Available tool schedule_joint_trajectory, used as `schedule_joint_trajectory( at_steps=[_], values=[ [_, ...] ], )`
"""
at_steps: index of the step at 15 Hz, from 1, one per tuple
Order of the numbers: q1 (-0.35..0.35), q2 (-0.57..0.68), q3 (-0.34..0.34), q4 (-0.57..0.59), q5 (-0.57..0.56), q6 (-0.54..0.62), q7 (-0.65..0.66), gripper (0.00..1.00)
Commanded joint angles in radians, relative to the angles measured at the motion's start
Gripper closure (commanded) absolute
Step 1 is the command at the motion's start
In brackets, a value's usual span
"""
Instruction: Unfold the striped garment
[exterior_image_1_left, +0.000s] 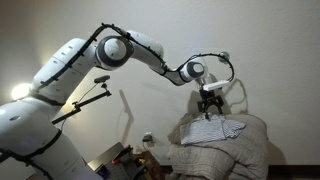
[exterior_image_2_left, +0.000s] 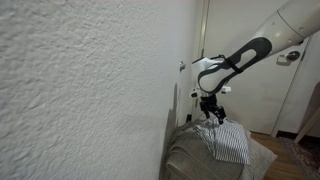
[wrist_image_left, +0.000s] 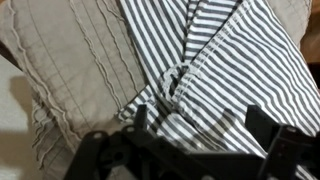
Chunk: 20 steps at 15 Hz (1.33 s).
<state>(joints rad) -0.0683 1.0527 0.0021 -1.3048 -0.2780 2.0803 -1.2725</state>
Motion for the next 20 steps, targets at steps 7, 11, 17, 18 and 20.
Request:
schedule_joint_trajectory(
  at_steps=[7,11,17,18,20],
  values=[
    [0.013,-0.072,-0.013,-0.103,-0.031,-0.039,0.023,0.0],
    [0.015,-0.068,-0.014,-0.113,-0.04,-0.046,0.025,0.0],
    [0.031,-0.109,-0.014,-0.166,-0.061,-0.018,0.037,0.0],
    [0.036,-0.121,-0.015,-0.176,-0.067,-0.012,0.042,0.0],
    [0.047,-0.147,-0.017,-0.194,-0.083,-0.003,0.056,0.0]
  ],
)
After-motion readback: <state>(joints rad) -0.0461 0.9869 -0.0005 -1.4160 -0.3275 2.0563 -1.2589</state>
